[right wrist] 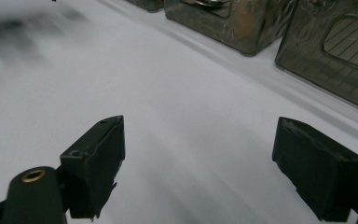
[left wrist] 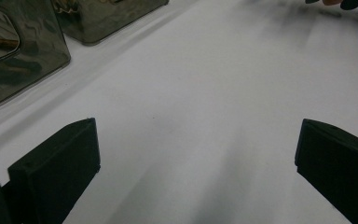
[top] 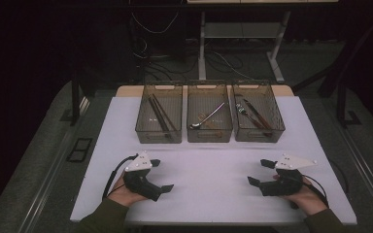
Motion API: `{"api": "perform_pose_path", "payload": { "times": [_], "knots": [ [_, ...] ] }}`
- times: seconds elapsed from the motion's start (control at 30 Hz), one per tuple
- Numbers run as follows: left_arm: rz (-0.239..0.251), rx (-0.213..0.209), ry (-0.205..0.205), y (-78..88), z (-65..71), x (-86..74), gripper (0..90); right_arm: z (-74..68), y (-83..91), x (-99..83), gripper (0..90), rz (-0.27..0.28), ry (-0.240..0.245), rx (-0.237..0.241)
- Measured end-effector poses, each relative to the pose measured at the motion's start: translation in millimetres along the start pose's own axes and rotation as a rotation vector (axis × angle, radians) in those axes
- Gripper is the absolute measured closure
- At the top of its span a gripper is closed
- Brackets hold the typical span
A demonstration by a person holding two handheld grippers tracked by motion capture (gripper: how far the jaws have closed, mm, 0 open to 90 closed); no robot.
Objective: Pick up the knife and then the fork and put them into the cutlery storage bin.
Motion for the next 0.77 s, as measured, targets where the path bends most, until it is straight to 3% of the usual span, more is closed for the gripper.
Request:
{"api": "perform_pose_path", "payload": {
  "times": [0.43,0.77],
  "knots": [
    [-0.007,-0.001,-0.004,0.2,1.8,-1.2,0.0,-4.2,-3.2,-13.8,17.2,-0.052,0.032,0.006],
    [-0.012,-0.002,-0.007,-0.3,2.1,-1.6,0.0,-4.1,-1.5,-11.3,17.2,-0.039,0.034,0.007]
  ]
}}
Point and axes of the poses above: each handheld gripper's, and its own axes: y roughly backward along the jaws, x roughly out of its top, z roughly to its right, the point moved 7 cm from there along -y, roughly forward along the jaws, and after that the axes turned 2 degrees about -z, right-handed, at the moved point
